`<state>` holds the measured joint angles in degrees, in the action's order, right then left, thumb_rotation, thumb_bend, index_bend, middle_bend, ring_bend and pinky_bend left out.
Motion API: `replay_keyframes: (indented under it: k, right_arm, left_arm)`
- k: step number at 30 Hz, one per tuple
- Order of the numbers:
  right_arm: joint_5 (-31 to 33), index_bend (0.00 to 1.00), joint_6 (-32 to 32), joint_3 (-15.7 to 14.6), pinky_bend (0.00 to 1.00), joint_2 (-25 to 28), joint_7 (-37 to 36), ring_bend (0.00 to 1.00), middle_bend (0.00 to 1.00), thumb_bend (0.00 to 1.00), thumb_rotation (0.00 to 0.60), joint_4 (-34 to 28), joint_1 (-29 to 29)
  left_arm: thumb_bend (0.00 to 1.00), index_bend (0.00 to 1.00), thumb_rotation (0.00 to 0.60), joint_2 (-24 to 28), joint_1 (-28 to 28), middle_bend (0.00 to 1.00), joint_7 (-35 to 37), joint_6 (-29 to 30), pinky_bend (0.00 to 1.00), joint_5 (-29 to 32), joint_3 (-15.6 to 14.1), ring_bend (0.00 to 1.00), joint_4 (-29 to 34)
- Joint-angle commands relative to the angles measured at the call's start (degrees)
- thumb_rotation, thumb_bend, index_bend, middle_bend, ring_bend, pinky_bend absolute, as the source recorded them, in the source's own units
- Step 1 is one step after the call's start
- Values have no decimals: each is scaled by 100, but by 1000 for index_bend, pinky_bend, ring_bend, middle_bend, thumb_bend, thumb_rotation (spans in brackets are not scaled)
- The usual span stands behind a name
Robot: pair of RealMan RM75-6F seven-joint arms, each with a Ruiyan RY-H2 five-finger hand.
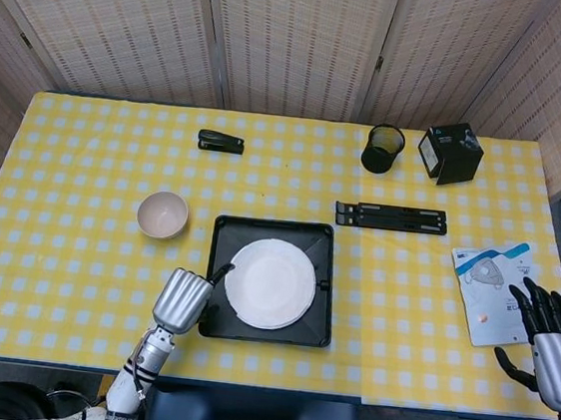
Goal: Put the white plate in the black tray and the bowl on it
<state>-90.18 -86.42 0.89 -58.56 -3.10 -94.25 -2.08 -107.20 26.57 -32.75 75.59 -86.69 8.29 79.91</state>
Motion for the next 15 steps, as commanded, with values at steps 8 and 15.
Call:
replay_keyframes:
  k: [8,15]
  right_arm:
    - [-1,0,35,-8,0,-30,86,0,0,312,600,-8,-12]
    - [36,0,111,-7,0,-65,186,0,0,312,600,-14,-41]
  left_arm:
    - [431,407,600,255,73,1000,463,-135,1000,593,493,1000,-644]
    - [445,433,600,216,271,1000,449,-377,1000,1027,759,1000,-1093]
